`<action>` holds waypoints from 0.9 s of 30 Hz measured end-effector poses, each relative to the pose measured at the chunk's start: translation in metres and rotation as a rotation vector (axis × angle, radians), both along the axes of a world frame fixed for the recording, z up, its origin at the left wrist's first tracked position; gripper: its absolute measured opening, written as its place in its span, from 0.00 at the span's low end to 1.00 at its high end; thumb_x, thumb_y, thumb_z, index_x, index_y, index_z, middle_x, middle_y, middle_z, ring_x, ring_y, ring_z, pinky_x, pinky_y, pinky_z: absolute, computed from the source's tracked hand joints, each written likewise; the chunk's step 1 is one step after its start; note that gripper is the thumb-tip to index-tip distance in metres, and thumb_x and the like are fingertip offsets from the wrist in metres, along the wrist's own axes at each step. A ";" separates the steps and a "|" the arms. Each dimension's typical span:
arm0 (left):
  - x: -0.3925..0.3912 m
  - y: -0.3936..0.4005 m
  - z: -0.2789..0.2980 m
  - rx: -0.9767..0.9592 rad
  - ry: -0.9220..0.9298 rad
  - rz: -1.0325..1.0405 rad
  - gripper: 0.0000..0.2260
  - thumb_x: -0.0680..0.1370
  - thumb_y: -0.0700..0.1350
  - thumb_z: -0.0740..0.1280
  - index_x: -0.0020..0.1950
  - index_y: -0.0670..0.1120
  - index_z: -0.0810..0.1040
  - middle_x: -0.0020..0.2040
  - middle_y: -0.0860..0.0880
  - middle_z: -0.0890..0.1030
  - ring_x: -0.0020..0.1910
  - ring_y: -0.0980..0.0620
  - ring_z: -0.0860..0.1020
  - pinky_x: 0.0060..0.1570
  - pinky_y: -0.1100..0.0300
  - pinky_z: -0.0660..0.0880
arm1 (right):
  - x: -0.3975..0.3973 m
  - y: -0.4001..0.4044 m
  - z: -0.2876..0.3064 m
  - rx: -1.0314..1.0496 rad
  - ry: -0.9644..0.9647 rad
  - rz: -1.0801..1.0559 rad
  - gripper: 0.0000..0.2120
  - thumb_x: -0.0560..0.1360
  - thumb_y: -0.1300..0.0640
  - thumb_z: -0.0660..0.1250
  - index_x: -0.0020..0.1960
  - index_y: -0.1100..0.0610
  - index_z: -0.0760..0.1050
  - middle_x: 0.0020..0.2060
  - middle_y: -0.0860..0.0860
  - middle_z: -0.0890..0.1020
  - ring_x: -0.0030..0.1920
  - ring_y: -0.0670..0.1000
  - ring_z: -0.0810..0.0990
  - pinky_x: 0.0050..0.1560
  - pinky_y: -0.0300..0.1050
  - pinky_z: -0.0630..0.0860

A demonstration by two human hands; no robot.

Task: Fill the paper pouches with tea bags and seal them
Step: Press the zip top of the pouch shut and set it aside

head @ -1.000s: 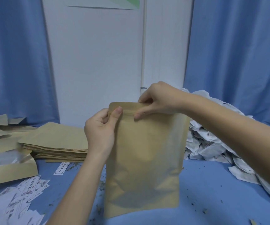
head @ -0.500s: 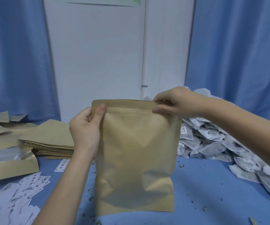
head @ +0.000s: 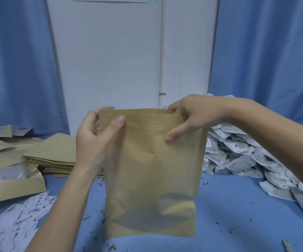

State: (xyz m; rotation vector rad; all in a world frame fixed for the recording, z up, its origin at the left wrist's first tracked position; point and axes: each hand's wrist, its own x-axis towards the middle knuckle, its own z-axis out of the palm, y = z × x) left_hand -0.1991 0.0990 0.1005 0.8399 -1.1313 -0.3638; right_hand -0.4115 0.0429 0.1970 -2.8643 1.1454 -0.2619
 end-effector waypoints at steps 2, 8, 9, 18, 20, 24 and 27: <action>0.005 0.005 0.011 -0.003 -0.326 0.162 0.32 0.63 0.58 0.76 0.64 0.54 0.70 0.64 0.58 0.73 0.63 0.59 0.71 0.64 0.62 0.66 | 0.000 0.001 -0.003 -0.098 -0.054 0.014 0.24 0.61 0.37 0.74 0.30 0.55 0.67 0.28 0.48 0.73 0.29 0.44 0.69 0.29 0.35 0.65; -0.008 -0.001 0.069 0.370 -1.295 0.287 0.41 0.59 0.72 0.68 0.69 0.58 0.67 0.64 0.59 0.73 0.63 0.58 0.68 0.64 0.58 0.62 | 0.000 0.003 -0.013 -0.224 -0.213 0.119 0.31 0.60 0.43 0.77 0.26 0.54 0.56 0.21 0.48 0.59 0.25 0.45 0.60 0.25 0.36 0.57; -0.009 -0.005 0.074 0.447 -1.270 0.242 0.40 0.60 0.70 0.72 0.68 0.59 0.67 0.60 0.58 0.74 0.60 0.57 0.70 0.58 0.58 0.67 | -0.001 0.002 -0.014 -0.231 -0.220 0.110 0.30 0.60 0.43 0.77 0.25 0.54 0.56 0.21 0.48 0.59 0.25 0.45 0.60 0.25 0.36 0.58; -0.013 -0.026 0.057 0.313 -1.090 0.151 0.21 0.65 0.60 0.75 0.33 0.43 0.74 0.25 0.53 0.68 0.26 0.60 0.67 0.26 0.64 0.60 | -0.011 -0.009 -0.021 -0.293 -0.291 -0.005 0.20 0.60 0.44 0.77 0.47 0.41 0.71 0.24 0.40 0.73 0.32 0.38 0.71 0.37 0.38 0.67; -0.012 -0.024 0.060 0.328 -1.106 0.102 0.19 0.69 0.59 0.71 0.37 0.43 0.76 0.27 0.53 0.70 0.27 0.59 0.67 0.28 0.64 0.61 | -0.012 -0.008 -0.016 -0.247 -0.284 -0.041 0.30 0.60 0.42 0.77 0.56 0.40 0.66 0.27 0.39 0.74 0.34 0.35 0.72 0.36 0.31 0.67; -0.016 -0.016 0.060 0.297 -1.115 0.074 0.16 0.73 0.55 0.70 0.30 0.50 0.71 0.24 0.56 0.70 0.28 0.59 0.68 0.28 0.65 0.61 | -0.003 -0.002 -0.005 -0.221 -0.213 -0.018 0.14 0.65 0.39 0.72 0.49 0.41 0.78 0.36 0.37 0.78 0.38 0.33 0.74 0.36 0.23 0.68; -0.022 -0.013 0.058 0.269 -1.032 0.127 0.21 0.69 0.56 0.74 0.25 0.48 0.67 0.20 0.56 0.66 0.26 0.59 0.66 0.25 0.64 0.59 | 0.006 0.004 0.001 -0.181 -0.221 0.009 0.06 0.67 0.43 0.72 0.40 0.44 0.80 0.33 0.38 0.80 0.35 0.30 0.75 0.33 0.25 0.69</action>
